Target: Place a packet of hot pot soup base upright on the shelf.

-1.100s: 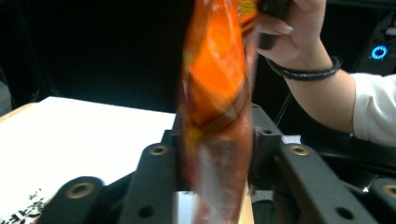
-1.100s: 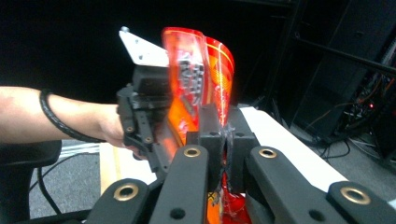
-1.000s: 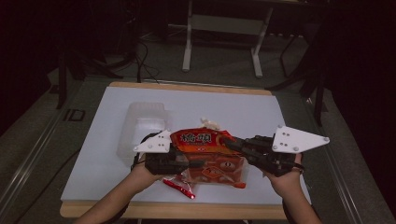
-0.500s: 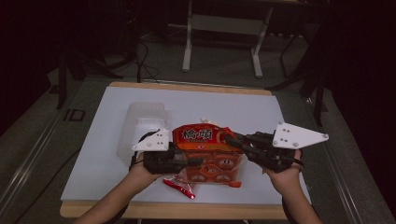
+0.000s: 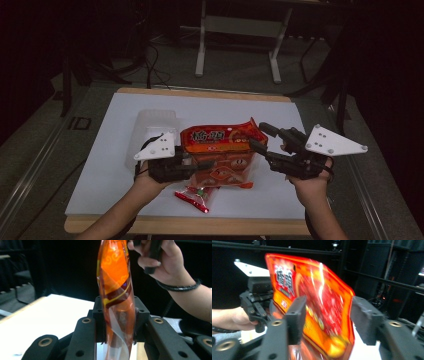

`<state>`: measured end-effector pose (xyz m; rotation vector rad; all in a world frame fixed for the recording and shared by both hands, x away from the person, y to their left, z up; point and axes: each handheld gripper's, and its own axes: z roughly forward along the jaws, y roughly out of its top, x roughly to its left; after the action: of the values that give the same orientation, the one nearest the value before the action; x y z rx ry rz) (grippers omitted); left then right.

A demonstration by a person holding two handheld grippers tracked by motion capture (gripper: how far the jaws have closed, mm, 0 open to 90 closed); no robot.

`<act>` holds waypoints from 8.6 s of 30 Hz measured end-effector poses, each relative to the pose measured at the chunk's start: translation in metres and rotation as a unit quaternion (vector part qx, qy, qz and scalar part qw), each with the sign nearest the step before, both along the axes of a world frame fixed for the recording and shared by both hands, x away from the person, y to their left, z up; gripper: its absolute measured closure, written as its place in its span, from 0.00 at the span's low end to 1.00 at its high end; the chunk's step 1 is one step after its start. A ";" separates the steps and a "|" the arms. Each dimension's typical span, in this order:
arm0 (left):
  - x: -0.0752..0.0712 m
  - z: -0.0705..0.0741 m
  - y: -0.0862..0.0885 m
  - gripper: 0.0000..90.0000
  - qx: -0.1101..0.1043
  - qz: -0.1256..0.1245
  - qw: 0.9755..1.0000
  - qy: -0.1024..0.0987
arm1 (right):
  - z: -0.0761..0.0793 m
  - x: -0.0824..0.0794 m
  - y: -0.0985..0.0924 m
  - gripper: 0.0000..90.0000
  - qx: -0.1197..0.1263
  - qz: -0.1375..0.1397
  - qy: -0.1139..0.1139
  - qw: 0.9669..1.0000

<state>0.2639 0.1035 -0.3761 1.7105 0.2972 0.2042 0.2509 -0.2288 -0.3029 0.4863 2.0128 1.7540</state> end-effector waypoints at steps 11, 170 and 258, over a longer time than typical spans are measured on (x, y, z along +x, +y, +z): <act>0.008 0.018 0.025 0.79 -0.034 0.067 0.997 -0.016 | -0.007 0.002 -0.012 0.15 0.032 -0.017 -0.002 0.999; -0.027 -0.060 0.144 0.01 -0.031 0.280 0.960 0.007 | -0.090 0.021 -0.007 0.17 -0.074 -0.048 0.064 0.994; -0.043 -0.097 0.077 0.01 0.008 0.154 0.988 0.010 | -0.231 0.104 0.045 0.87 -0.156 0.043 0.359 0.919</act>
<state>0.2207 0.1805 -0.4733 1.6783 0.5765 0.4160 0.3552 -0.1841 -0.5338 1.0608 2.7823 1.3575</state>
